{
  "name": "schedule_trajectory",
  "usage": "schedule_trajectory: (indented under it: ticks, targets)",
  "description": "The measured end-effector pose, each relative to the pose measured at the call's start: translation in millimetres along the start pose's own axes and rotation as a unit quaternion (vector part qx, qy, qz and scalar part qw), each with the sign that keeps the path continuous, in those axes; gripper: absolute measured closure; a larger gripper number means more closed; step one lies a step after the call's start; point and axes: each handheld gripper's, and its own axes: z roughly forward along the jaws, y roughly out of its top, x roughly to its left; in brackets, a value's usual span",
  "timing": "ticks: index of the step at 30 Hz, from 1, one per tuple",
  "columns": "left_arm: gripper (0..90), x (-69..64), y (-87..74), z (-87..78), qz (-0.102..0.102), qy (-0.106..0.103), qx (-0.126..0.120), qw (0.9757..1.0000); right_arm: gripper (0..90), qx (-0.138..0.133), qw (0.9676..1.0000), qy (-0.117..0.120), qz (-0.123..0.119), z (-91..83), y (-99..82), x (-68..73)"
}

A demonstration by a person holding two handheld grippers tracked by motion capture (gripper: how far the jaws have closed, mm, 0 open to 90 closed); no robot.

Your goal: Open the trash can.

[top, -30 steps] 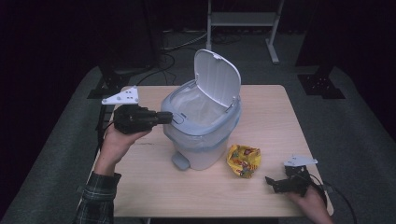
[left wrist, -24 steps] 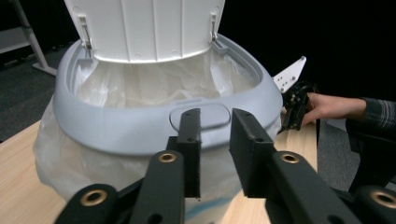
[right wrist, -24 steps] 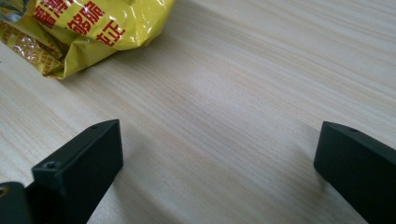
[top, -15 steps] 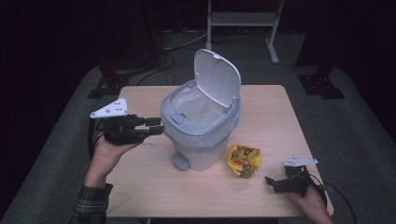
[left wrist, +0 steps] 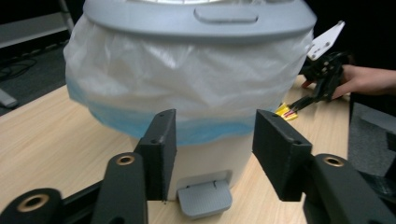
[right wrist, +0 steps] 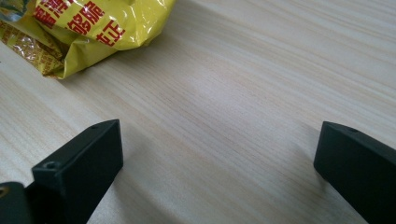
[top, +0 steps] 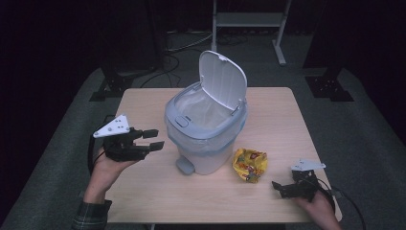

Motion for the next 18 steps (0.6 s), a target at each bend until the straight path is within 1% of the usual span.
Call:
schedule_trajectory:
  ticks: [2,3,4,6,9,18]
  targets:
    - [44.8,-0.5,-5.4,1.5,0.0,0.005,0.001,1.0,0.3,0.0,1.0,0.0,0.0,0.0,0.0,0.0]
    - [43.4,-0.5,-5.4,1.5,0.0,0.005,0.001,1.0,0.3,0.0,1.0,0.0,0.0,0.0,0.0,0.0]
    - [42.1,-0.6,-10.6,3.5,-0.002,0.009,0.004,1.0,0.3,0.0,1.0,0.0,0.0,0.0,0.0,0.0]
    - [38.9,-1.1,-15.5,5.7,-0.003,0.014,0.008,0.9999,0.3,0.0,1.0,0.0,0.0,0.0,0.0,0.0]
    - [36.3,-1.4,-22.9,8.3,-0.005,0.017,0.011,0.9998,0.3,0.0,1.0,0.0,0.0,0.0,0.0,0.0]
    - [26.5,-3.5,-46.2,15.2,-0.008,0.029,0.028,0.9991,0.3,0.0,1.0,0.0,0.0,0.0,0.0,0.0]
